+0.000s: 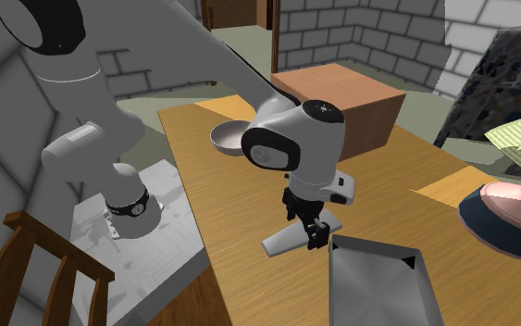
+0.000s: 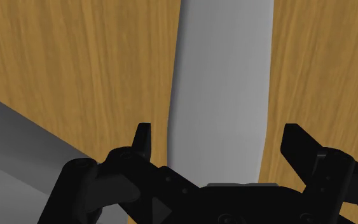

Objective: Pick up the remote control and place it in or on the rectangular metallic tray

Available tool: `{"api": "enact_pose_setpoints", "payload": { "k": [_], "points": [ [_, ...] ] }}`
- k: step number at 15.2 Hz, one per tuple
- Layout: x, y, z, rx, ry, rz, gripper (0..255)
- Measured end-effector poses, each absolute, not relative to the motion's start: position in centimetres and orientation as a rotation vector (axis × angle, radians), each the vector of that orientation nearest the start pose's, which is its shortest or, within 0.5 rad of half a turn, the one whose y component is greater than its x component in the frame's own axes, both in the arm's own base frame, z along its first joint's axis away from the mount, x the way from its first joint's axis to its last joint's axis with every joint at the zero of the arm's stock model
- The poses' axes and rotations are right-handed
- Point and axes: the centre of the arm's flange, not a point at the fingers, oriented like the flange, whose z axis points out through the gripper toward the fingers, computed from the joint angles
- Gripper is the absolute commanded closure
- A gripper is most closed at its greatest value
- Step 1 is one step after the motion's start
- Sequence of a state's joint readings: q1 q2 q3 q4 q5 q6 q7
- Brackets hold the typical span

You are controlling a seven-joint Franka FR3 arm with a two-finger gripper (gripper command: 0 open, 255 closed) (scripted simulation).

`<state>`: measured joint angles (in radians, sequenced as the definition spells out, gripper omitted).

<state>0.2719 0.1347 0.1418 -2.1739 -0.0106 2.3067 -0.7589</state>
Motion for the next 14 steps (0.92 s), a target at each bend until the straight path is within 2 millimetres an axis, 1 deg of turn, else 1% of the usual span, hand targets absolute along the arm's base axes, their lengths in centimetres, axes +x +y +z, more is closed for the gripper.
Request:
{"api": "enact_pose_setpoints", "payload": {
  "k": [6,7,14],
  "points": [
    [50.54,22.1,32.75,-2.603,-1.74,-0.003,0],
    [50.54,22.1,32.75,-2.603,-1.74,-0.003,255],
    [50.54,22.1,32.75,-2.603,-1.74,-0.003,255]
  ]
}}
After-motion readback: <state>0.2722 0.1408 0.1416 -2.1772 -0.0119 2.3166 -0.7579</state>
